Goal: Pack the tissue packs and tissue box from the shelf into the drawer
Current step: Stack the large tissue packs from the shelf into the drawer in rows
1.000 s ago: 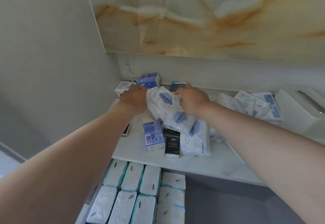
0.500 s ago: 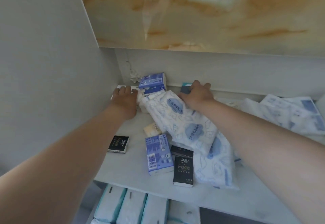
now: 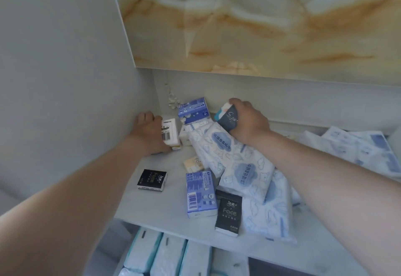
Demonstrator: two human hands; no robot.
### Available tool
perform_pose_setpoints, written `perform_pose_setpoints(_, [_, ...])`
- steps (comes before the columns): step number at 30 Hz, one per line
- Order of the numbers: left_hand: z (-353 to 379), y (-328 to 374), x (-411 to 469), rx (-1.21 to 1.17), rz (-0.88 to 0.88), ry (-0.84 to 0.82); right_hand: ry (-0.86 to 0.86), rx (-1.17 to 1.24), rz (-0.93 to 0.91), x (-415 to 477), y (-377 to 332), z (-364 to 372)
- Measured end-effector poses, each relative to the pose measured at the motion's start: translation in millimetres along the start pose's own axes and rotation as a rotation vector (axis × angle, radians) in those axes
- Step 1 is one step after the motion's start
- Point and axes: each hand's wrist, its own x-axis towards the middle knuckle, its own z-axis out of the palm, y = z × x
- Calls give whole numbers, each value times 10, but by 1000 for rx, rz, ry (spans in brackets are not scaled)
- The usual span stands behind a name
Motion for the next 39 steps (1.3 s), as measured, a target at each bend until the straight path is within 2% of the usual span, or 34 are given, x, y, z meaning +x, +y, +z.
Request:
perform_pose_setpoints(2, [-61,14,-92,-37,-7,82,36,-248,-171,-43,-84,-136])
perform_pose_setpoints(4, [-144,49,-214,-159,-18,182,70,-327,-263,-105,-169,-272])
perform_pose_setpoints(7, [-313,130,-474,-340,-35,322,103,-357,-258,-284,-272,-468])
perform_pose_setpoints(9, [-434,223,-713,-356,-27,364,143,-373,-270,-479,-327,-568])
perform_pose_setpoints(13, [-618,401,-1257,-344,96,400,143,-339,-265,-1058,-428,-704])
perform_pose_setpoints(17, [-740,520,-1875,-203,261,452,8,-38,-91,-1741,-549,-785])
perform_pose_setpoints(19, [-699,571,-2200,-264,300,387,-49,70,-14,-2082,-548,-785])
perform_pose_setpoints(21, [-617,605,-2452,-351,296,210,-93,138,32,-2402,-515,-771])
perform_pose_setpoints(25, [-497,757,-2775,-269,282,-36,-199,141,71,-2889,-465,-737])
perform_pose_setpoints(30, [-401,1073,-3115,-176,303,-181,-324,40,82,-3285,-368,-847])
perform_pose_setpoints(36, [-261,1517,-3388,-514,140,-431,-529,-27,183,-3588,-105,-951])
perform_pose_setpoints(39, [-159,1711,-3522,-333,174,-463,-627,-31,201,-3717,-52,-915])
